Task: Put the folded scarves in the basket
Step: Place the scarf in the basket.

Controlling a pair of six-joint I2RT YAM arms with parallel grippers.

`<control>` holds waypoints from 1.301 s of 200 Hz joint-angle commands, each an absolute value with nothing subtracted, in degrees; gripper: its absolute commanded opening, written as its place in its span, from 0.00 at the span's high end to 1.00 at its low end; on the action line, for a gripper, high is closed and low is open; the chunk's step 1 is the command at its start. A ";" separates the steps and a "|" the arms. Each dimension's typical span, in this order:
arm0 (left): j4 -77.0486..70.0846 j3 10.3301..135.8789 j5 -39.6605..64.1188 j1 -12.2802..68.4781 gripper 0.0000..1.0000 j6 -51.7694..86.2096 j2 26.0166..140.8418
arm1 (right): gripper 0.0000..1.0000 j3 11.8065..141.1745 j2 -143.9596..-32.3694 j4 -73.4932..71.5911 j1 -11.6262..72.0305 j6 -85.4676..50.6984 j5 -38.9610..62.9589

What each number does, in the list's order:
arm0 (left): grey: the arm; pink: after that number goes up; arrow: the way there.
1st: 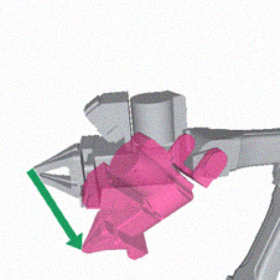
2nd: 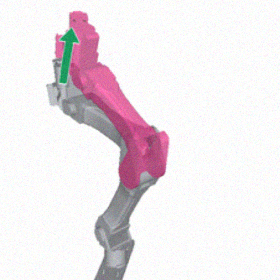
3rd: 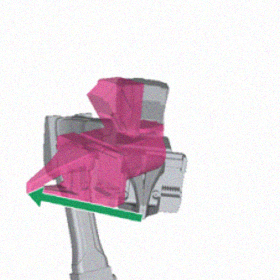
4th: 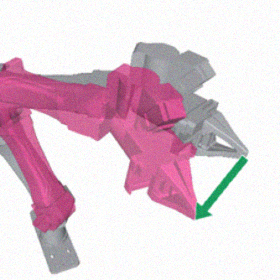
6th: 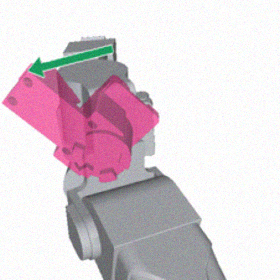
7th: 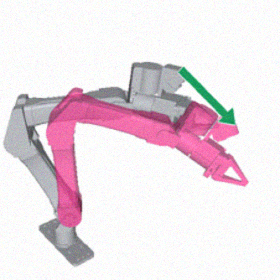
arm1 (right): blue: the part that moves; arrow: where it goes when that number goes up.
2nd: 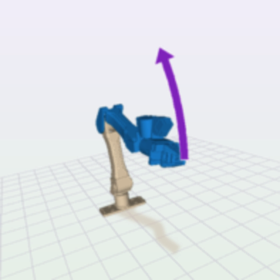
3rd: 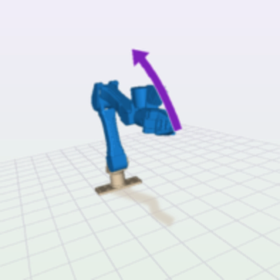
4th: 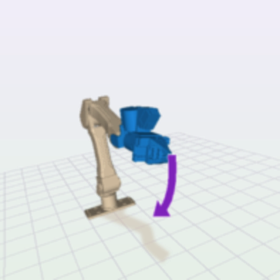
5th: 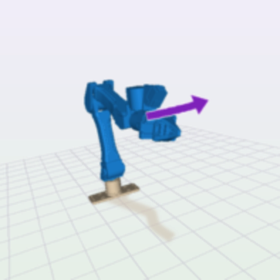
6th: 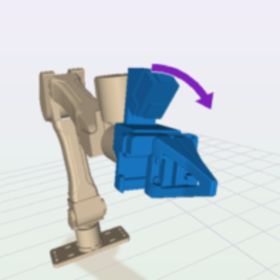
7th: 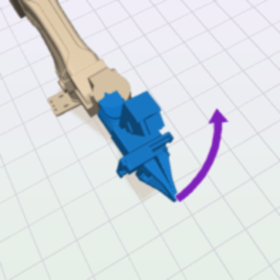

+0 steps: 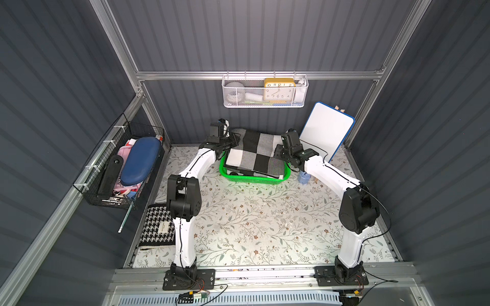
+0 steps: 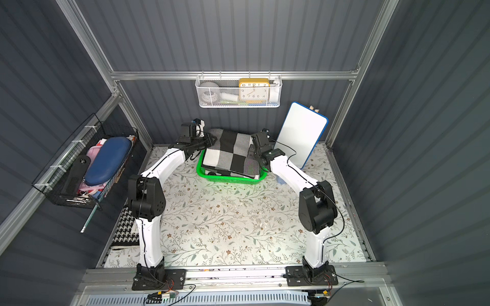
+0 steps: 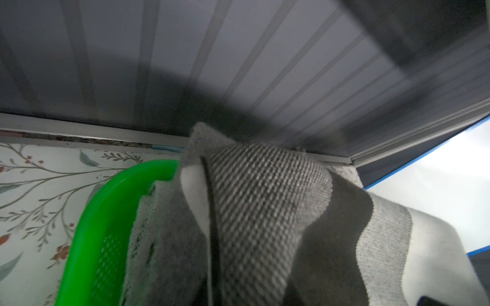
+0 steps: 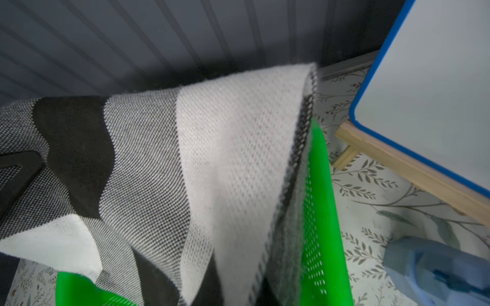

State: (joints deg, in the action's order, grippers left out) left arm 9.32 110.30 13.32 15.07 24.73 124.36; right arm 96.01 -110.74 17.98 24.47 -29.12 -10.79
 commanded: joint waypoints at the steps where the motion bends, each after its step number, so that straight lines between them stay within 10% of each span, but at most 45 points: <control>1: 9.67 113.64 12.09 13.85 0.29 23.91 125.03 | 0.80 100.76 -112.64 19.87 22.94 -27.10 -12.51; 15: 9.58 113.47 11.82 13.88 0.02 24.06 124.02 | 0.52 102.72 -113.79 21.30 22.76 -26.12 -12.05; 32: 10.36 113.25 11.00 13.82 0.01 23.41 122.01 | 0.40 104.51 -113.93 23.07 22.65 -25.33 -11.75; 137: 19.21 79.20 -0.89 13.88 0.01 27.11 92.46 | 0.37 78.43 -83.84 17.45 27.59 -27.17 -1.76; 260: 24.58 50.85 -9.97 9.89 0.01 36.48 82.53 | 0.37 35.95 -31.12 28.93 41.14 -39.79 -17.42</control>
